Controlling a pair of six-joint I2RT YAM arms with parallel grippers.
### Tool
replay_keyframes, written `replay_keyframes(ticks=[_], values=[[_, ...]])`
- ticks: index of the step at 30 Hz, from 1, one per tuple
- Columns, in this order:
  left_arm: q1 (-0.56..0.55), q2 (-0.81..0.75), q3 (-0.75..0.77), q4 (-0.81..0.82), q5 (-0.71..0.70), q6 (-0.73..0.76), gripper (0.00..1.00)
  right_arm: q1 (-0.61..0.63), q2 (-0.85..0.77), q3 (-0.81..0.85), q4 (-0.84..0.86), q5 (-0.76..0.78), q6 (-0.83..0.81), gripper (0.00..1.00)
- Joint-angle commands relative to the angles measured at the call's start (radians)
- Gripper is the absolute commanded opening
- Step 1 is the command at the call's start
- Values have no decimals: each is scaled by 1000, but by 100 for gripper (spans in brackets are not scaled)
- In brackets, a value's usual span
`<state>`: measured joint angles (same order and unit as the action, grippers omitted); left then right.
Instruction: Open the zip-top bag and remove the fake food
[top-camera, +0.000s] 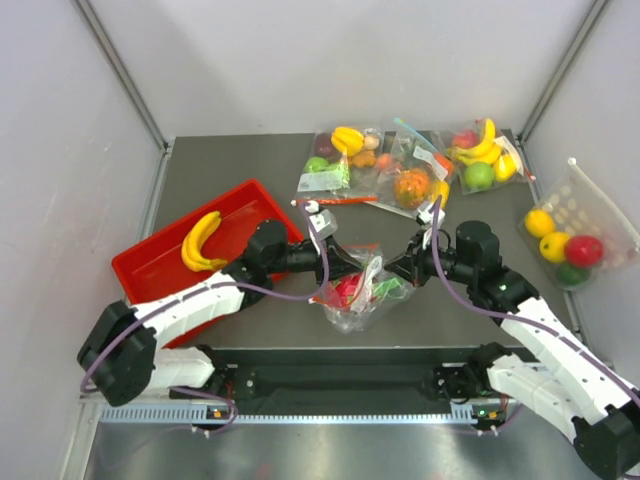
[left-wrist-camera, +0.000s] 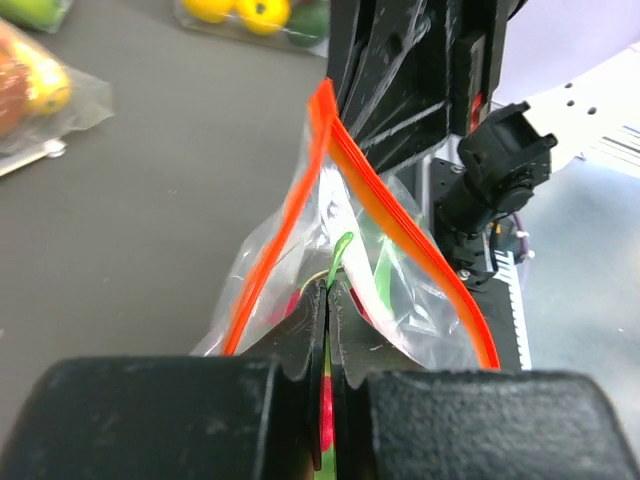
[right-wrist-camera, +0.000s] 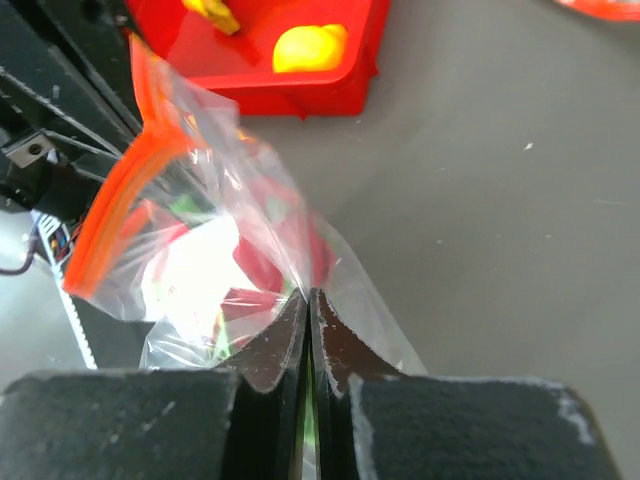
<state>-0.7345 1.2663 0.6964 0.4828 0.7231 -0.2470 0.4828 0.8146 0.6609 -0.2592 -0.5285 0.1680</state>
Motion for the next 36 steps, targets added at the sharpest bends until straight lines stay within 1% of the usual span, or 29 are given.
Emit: replay_keyframes(ticks=[1, 4, 8, 12, 18, 21, 23, 24, 25, 26, 27, 28, 30, 31, 32, 34, 36], values=[[24, -132, -32, 25, -94, 41, 0, -4, -43, 9, -54, 139, -7, 0], [40, -208, -58, -13, -165, 66, 0, -18, -46, 14, -80, 186, 16, 0], [60, -257, -49, -143, -284, 110, 0, -29, -37, 13, -81, 197, 33, 0], [78, -291, -46, -197, -358, 118, 0, -29, -49, 11, -78, 217, 47, 0], [102, -346, -58, -225, -369, 127, 0, -39, -54, 6, -100, 239, 48, 0], [106, -375, -63, -242, -402, 130, 0, -43, -54, -6, -97, 243, 48, 0], [107, -380, -70, -227, -375, 118, 0, -46, -57, -14, -91, 230, 42, 0], [109, -374, -71, -216, -351, 112, 0, -46, -63, -17, -71, 187, 27, 0], [109, -366, -63, -208, -297, 107, 0, -47, -75, -24, -51, 156, 19, 4], [110, -357, -52, -210, -274, 94, 0, -46, -106, -35, -34, 97, 18, 12], [110, -334, -41, -216, -245, 89, 0, -44, -124, -40, 3, 64, 19, 25], [112, -323, -13, -233, -211, 84, 0, -46, -155, -46, 18, 27, 22, 53], [115, -297, 12, -236, -128, 54, 0, -46, -176, -44, 34, -33, 24, 69], [115, -289, 35, -234, -101, 40, 0, -44, -192, -41, 37, -36, 22, 76], [116, -285, 46, -233, -55, 17, 0, -44, -199, -43, 38, -33, 19, 77], [118, -275, 83, -243, -25, -1, 0, -44, -215, -46, 54, -48, 22, 80], [121, -278, 109, -280, 7, -18, 0, -44, -233, -53, 70, -116, 31, 82]])
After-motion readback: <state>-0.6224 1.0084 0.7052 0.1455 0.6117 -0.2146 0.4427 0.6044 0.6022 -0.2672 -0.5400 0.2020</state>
